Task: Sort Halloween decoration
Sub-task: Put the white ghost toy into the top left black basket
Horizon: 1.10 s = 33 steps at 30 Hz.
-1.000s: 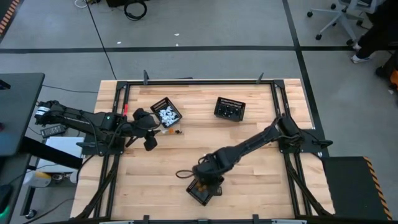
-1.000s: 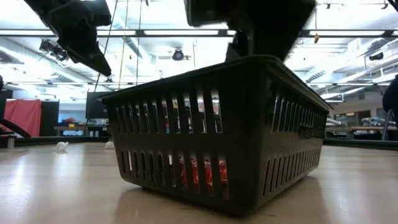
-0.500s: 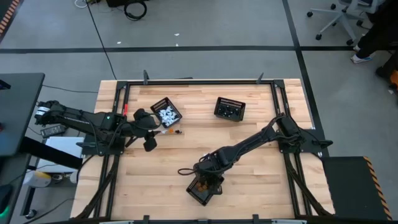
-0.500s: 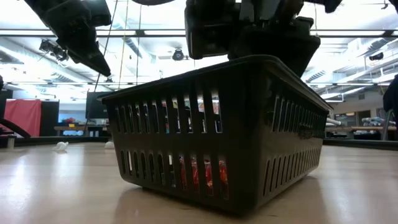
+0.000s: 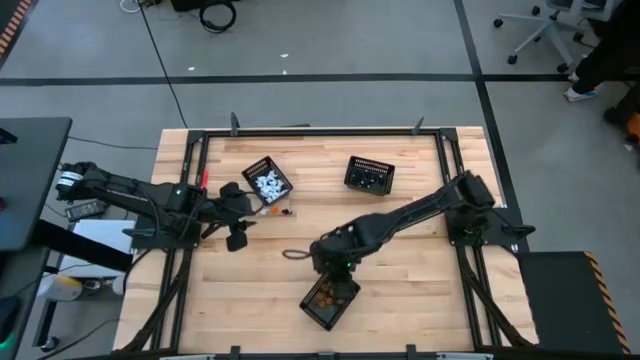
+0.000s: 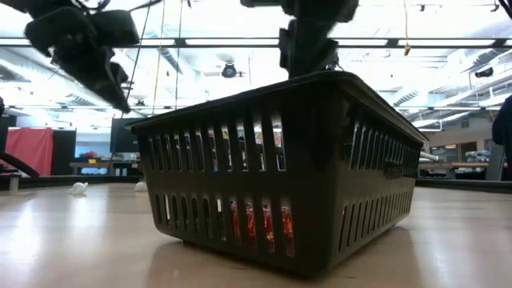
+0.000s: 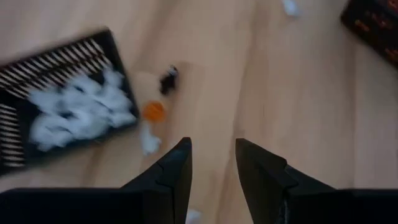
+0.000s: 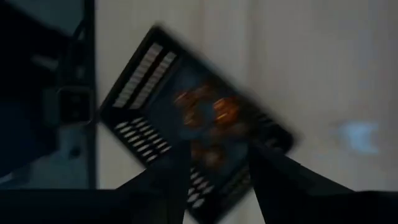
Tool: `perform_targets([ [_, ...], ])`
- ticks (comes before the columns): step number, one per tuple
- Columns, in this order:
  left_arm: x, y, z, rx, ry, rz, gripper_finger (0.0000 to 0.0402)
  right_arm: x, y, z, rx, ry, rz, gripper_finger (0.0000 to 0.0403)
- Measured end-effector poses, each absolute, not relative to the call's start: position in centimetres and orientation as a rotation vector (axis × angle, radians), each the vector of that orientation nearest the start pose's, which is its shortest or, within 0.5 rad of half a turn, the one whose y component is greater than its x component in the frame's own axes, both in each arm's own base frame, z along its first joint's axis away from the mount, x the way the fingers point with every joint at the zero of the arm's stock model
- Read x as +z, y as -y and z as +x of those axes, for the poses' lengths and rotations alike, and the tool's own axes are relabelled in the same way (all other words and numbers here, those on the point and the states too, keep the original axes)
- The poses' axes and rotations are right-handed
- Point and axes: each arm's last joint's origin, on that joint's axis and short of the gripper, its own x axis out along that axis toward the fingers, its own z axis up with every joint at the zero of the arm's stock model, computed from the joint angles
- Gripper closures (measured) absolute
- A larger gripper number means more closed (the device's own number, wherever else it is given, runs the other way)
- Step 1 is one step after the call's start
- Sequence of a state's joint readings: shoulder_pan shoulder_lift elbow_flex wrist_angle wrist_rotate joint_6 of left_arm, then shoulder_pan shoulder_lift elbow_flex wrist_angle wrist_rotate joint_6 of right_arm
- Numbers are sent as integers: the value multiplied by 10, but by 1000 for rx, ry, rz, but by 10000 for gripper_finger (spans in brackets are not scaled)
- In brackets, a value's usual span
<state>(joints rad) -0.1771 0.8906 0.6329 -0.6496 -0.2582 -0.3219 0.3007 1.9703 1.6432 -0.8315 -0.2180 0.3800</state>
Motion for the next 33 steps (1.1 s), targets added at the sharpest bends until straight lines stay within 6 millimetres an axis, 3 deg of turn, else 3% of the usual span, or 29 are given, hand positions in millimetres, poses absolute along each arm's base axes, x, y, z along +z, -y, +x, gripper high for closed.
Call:
perform_targets([
  [5, 213, 23, 162, 212, -884, -179, 269, 259, -106, 387, 50, -1137, 166, 241],
  [8, 211, 22, 163, 234, -860, -225, 269, 244, -90, 388, -21, -1168, 143, 241],
  [15, 216, 18, 169, 281, -780, -328, 269, 199, -53, 399, -27, -1245, 281, 241],
  [19, 216, 16, 169, 303, -772, -359, 269, 189, -40, 405, -68, -1269, 340, 238],
  [24, 217, 14, 170, 313, -761, -370, 269, 184, -39, 407, -72, -1278, 390, 206],
  [33, 218, 13, 171, 311, -748, -366, 269, 160, -59, 413, -140, -1319, 357, 148],
])
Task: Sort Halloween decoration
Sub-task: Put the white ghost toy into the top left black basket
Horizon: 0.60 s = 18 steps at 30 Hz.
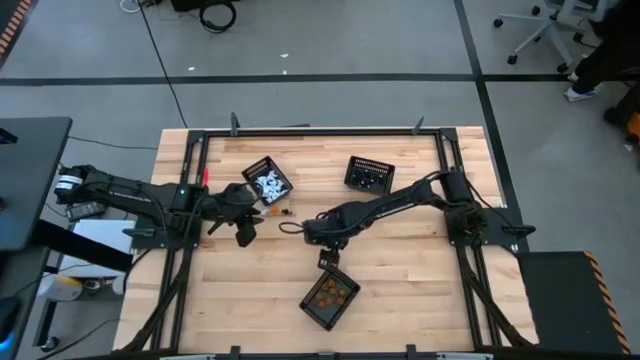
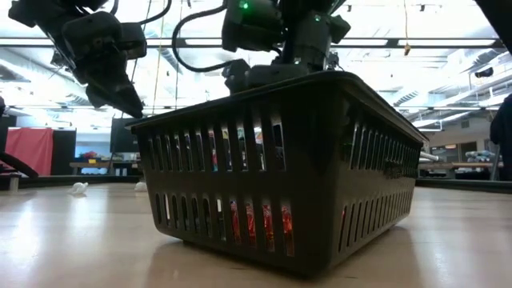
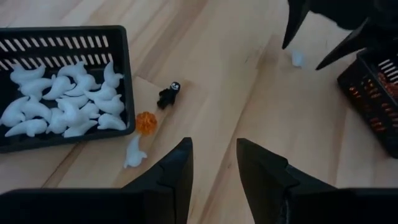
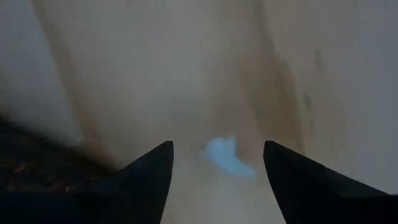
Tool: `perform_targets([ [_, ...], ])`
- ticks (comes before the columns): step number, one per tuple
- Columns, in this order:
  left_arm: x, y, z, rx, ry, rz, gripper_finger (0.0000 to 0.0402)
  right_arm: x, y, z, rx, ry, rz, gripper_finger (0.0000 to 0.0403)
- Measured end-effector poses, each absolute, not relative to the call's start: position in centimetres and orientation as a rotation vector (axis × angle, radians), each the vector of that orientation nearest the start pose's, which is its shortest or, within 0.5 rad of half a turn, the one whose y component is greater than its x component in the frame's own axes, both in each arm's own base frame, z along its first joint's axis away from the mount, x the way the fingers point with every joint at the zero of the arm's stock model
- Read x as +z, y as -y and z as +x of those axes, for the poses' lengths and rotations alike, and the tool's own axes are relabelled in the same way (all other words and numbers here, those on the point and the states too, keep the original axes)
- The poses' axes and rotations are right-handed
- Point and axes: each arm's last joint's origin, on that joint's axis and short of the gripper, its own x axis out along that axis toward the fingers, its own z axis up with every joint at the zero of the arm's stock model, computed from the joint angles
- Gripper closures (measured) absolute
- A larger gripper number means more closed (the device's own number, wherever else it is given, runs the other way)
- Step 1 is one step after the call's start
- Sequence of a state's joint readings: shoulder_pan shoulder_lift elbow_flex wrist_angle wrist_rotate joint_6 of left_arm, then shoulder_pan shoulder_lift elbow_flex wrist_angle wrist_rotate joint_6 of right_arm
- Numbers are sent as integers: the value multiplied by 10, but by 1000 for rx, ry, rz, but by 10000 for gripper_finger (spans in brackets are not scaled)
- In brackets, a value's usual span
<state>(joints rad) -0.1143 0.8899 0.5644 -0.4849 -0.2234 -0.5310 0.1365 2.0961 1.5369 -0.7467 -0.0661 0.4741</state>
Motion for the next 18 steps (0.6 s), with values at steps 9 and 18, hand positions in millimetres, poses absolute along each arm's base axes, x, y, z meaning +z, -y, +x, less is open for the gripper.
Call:
perform_targets([
  [9, 217, 13, 171, 307, -756, -351, 269, 143, -60, 415, -187, -1357, 352, 164],
  [18, 217, 13, 171, 303, -757, -343, 269, 142, -54, 415, -194, -1368, 398, 197],
])
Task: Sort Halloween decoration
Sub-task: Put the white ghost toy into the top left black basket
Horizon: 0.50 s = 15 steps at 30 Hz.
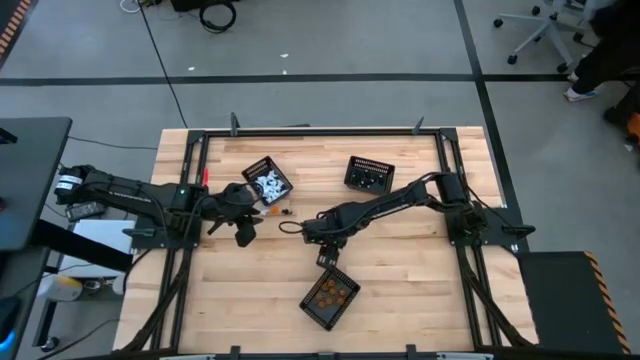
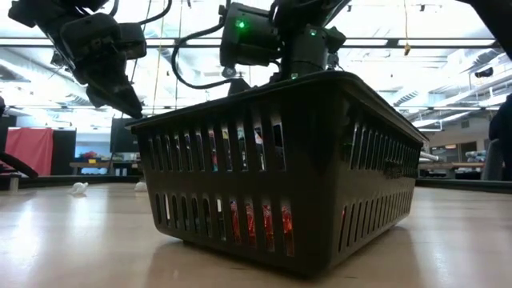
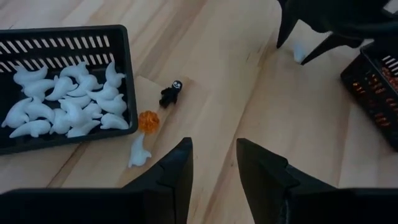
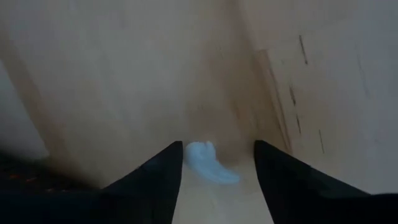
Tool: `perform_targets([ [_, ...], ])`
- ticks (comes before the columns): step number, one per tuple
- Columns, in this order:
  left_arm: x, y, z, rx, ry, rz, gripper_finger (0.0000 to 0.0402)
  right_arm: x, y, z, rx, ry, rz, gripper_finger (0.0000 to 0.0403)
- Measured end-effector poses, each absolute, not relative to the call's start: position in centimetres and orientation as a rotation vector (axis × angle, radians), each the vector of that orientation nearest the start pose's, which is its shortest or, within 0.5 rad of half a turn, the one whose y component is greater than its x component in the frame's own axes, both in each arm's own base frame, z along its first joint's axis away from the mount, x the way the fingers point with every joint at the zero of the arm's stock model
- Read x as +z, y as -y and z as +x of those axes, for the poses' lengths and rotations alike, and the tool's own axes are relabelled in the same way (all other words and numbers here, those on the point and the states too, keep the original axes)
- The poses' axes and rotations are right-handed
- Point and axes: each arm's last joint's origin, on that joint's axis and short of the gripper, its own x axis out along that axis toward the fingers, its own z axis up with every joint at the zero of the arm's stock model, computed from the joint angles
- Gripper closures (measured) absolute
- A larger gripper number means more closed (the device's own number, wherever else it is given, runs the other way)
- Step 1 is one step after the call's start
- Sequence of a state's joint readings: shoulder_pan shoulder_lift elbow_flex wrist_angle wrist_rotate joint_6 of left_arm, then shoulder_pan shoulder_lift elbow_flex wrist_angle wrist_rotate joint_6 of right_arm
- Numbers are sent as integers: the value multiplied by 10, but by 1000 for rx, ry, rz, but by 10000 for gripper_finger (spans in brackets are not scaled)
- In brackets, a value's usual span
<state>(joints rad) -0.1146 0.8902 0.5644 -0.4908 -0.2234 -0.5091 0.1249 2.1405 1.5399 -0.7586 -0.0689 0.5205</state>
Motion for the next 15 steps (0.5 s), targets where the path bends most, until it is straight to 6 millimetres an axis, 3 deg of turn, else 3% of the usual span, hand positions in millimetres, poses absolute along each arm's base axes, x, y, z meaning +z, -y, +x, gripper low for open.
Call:
perform_targets([
  [15, 217, 13, 170, 303, -766, -337, 269, 136, -41, 413, -238, -1407, 343, 259],
])
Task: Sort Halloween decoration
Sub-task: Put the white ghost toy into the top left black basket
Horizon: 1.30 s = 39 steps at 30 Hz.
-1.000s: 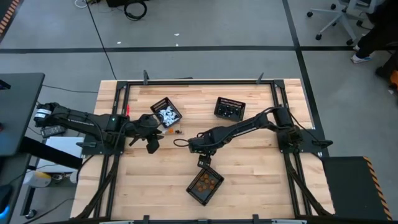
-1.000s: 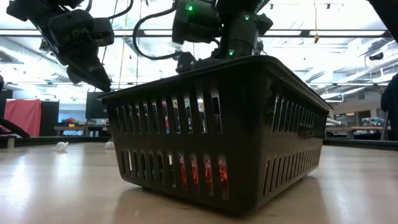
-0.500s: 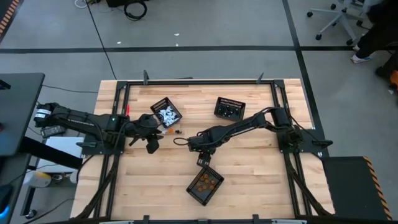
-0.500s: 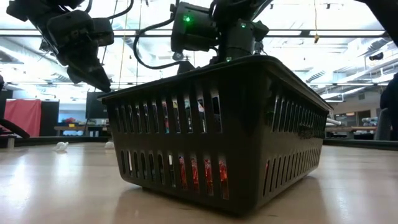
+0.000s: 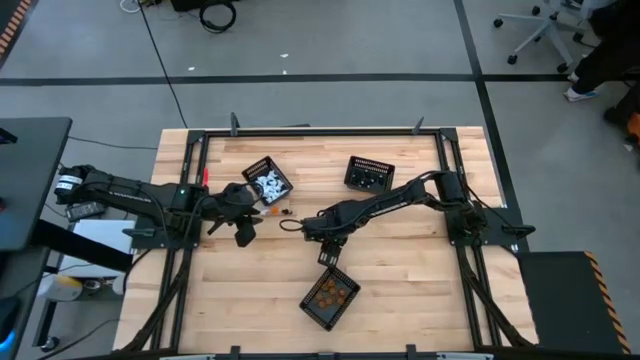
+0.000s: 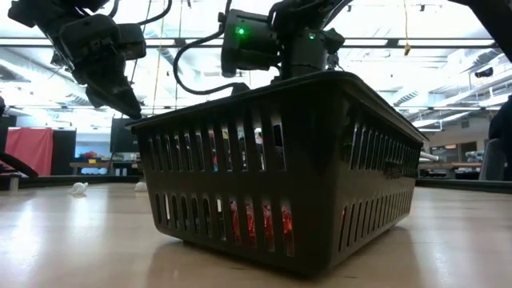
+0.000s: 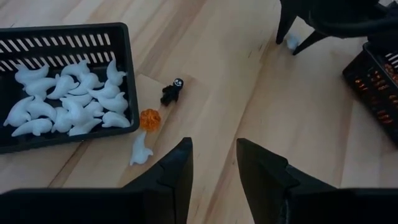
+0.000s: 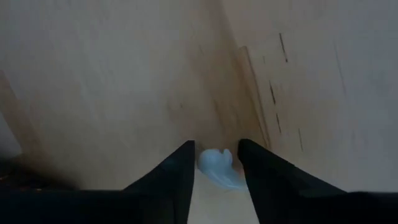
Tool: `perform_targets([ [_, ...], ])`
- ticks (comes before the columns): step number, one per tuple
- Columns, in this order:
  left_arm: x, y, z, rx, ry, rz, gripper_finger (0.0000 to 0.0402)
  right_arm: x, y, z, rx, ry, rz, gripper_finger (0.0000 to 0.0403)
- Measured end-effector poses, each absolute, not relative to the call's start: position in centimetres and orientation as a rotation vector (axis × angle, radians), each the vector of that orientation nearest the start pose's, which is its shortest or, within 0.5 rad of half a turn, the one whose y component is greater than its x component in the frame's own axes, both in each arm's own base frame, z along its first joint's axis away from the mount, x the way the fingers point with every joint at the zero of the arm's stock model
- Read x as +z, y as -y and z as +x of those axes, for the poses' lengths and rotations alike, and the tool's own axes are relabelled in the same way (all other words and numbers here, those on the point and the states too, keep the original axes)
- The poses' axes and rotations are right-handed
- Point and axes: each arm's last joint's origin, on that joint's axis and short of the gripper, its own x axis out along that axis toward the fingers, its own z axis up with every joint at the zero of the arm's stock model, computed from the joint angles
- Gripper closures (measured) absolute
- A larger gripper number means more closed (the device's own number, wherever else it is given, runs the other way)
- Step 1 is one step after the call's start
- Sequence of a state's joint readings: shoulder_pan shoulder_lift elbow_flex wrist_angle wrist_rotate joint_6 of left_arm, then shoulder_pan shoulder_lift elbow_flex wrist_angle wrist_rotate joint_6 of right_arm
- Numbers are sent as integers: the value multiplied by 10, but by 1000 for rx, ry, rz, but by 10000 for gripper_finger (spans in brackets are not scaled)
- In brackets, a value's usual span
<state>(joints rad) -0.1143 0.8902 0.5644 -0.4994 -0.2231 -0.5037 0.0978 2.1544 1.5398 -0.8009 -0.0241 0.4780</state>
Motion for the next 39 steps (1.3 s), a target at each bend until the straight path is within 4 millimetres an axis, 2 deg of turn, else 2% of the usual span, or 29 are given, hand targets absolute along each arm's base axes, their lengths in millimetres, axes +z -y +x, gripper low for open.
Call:
perform_targets([
  [6, 217, 13, 170, 304, -767, -336, 269, 136, -39, 413, -203, -1421, 345, 307],
  [10, 216, 13, 169, 306, -775, -335, 269, 136, -39, 413, -181, -1426, 355, 325],
  [24, 221, 13, 166, 308, -764, -350, 269, 160, -30, 425, -150, -1369, 349, 329],
  [30, 220, 19, 155, 295, -760, -382, 269, 190, -28, 440, -104, -1277, 362, 329],
  [33, 210, 24, 144, 289, -736, -378, 269, 206, -19, 451, -89, -1173, 371, 329],
  [39, 201, 33, 130, 181, -542, -483, 269, 218, 16, 467, -143, -976, 433, 328],
])
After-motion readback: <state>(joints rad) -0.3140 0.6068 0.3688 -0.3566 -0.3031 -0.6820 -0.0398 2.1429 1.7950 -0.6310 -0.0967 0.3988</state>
